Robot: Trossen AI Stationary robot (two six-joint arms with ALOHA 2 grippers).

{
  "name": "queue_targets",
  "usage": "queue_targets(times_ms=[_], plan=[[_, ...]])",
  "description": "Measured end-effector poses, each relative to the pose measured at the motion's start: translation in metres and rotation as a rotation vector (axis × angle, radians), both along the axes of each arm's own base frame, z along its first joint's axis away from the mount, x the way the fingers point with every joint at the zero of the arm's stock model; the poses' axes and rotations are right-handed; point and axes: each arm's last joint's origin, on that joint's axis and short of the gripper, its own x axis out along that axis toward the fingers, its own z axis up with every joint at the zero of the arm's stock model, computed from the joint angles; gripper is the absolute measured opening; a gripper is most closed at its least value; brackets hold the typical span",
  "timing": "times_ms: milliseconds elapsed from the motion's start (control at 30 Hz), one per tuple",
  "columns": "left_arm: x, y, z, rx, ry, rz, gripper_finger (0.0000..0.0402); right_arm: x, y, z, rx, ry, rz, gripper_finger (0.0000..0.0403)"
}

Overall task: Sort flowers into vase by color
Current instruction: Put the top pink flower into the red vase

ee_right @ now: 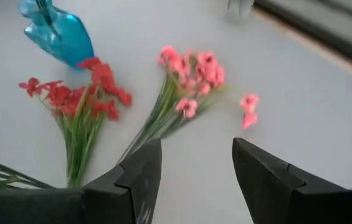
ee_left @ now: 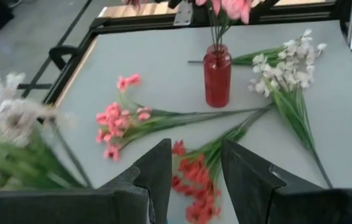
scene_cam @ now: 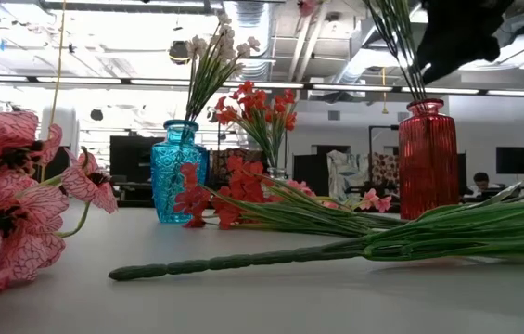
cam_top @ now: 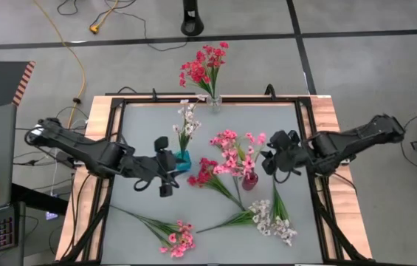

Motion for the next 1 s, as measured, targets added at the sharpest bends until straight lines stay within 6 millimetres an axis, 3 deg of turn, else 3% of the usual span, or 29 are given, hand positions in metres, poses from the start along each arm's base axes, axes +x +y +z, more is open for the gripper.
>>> queue_targets(times_ms=[233, 500, 733, 1000], plan=[[-0.015, -0.002, -0.023, -0.012, 0.048, 0.004, 0.0125, 0.013, -0.022, -0.009, 0.159, 0.066, -0.054, 0.0223], [-0.019, 0.0, -0.051, -0.032, 0.103, 0.043, 0.0125, 0.037, -0.05, -0.032, 0.313, 0.183, -0.083, 0.0223], [-0.018, 0.0, -0.053, -0.027, 0.109, 0.043, 0.0125, 0.052, -0.089, -0.054, 0.447, 0.257, -0.049, 0.0223], [-0.018, 0.0, -0.053, -0.023, 0.109, 0.043, 0.0125, 0.076, -0.125, -0.079, 0.623, 0.168, 0.048, 0.0223]])
